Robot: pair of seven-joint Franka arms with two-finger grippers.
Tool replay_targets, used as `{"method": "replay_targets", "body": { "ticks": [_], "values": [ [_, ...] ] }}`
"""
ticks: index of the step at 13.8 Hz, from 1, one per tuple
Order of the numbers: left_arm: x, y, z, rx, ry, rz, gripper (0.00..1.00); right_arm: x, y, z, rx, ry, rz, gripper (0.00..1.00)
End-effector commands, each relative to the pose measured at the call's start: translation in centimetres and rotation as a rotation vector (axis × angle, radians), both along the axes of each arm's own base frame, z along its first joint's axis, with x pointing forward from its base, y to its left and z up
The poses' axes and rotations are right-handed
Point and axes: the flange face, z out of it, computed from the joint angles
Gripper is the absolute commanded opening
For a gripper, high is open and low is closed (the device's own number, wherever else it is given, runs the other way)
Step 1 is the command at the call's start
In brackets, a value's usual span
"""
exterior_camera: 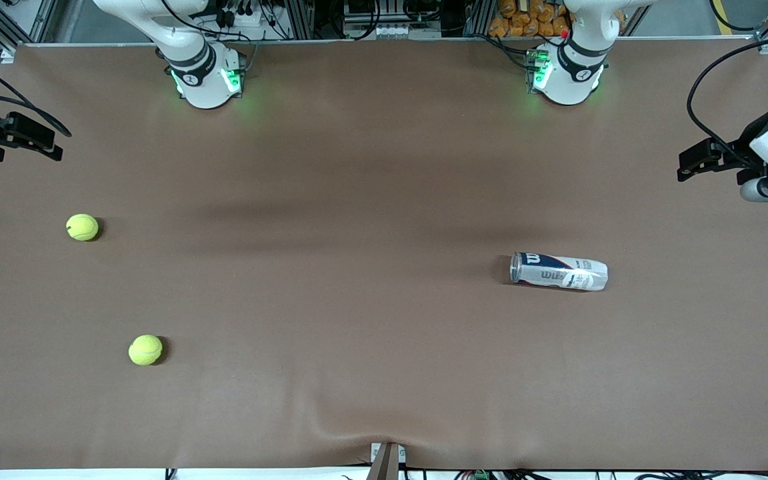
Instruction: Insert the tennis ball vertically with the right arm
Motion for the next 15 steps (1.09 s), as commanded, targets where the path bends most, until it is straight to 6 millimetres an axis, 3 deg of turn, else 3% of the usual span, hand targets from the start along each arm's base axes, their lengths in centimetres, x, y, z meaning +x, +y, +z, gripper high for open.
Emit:
{"method": "replay_targets", "body": {
  "ticks": [1, 9, 15],
  "values": [
    [-0.1, 0.0, -0.1, 0.022, 0.010, -0.003, 1.00, -0.2, 0.8, 0.2, -0.002, 0.000, 0.010, 1.00],
    [-0.1, -0.1, -0.3, 0.023, 0.015, -0.008, 1.00, 0.4, 0.6, -0.7, -0.001, 0.018, 0.007, 1.00],
    [0.4, -0.2, -2.8, 0.018, 0.063, -0.012, 1.00, 0.3, 0.1, -0.9, 0.000, 0.030, -0.003, 1.00]
  ]
}}
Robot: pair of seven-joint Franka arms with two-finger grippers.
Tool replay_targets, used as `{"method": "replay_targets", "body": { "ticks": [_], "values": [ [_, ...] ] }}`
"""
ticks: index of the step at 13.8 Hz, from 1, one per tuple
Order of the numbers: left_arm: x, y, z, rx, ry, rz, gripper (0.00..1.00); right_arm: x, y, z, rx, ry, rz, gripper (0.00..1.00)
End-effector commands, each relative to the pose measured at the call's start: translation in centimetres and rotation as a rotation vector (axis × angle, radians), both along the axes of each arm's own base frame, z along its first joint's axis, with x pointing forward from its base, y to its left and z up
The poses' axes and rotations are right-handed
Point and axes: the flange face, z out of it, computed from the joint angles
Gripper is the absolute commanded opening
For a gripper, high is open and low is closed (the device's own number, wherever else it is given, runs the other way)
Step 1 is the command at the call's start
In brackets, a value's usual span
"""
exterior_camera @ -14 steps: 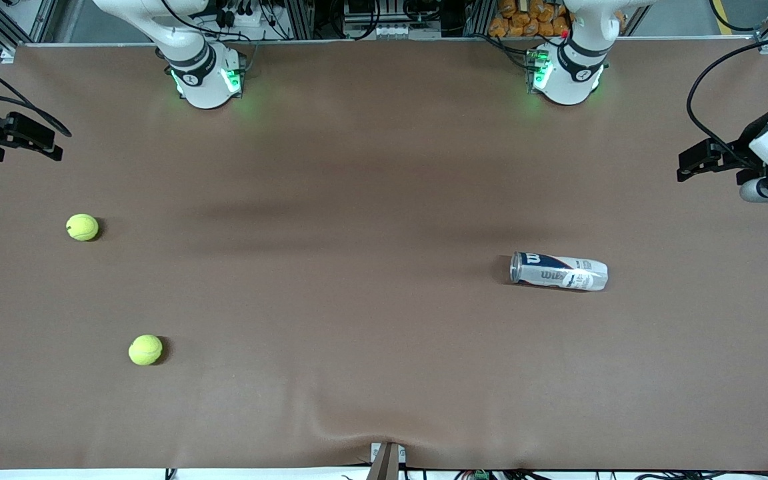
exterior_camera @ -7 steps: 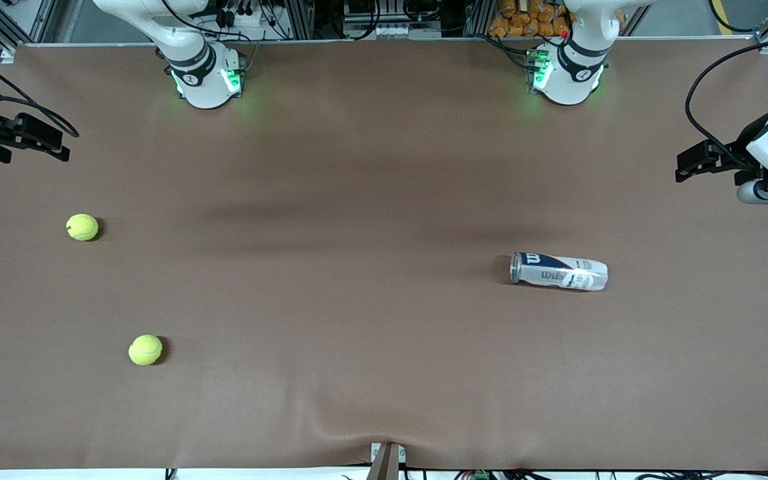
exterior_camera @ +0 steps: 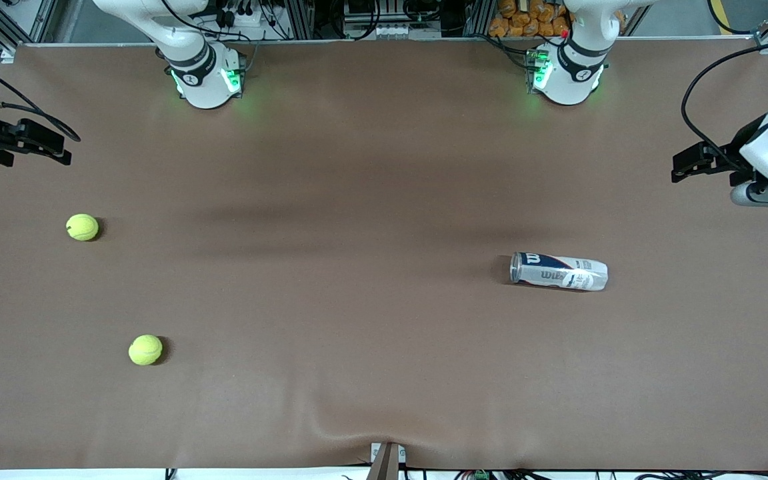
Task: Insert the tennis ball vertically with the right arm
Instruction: 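Reach the left gripper down to the lying Wilson can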
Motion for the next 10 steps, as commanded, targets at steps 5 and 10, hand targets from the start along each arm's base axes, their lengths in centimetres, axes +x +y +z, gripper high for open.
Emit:
{"method": "replay_targets", "body": {
  "ticks": [5, 10],
  "values": [
    [0.7, 0.0, -4.8, 0.014, 0.098, -0.011, 1.00, -0.2, -1.1, 0.0, -0.002, 0.010, -0.024, 1.00],
    [1.4, -1.5, -7.5, 0.009, 0.140, -0.043, 1.00, 0.3, -0.9, -1.0, -0.003, 0.028, -0.022, 1.00]
  ]
}}
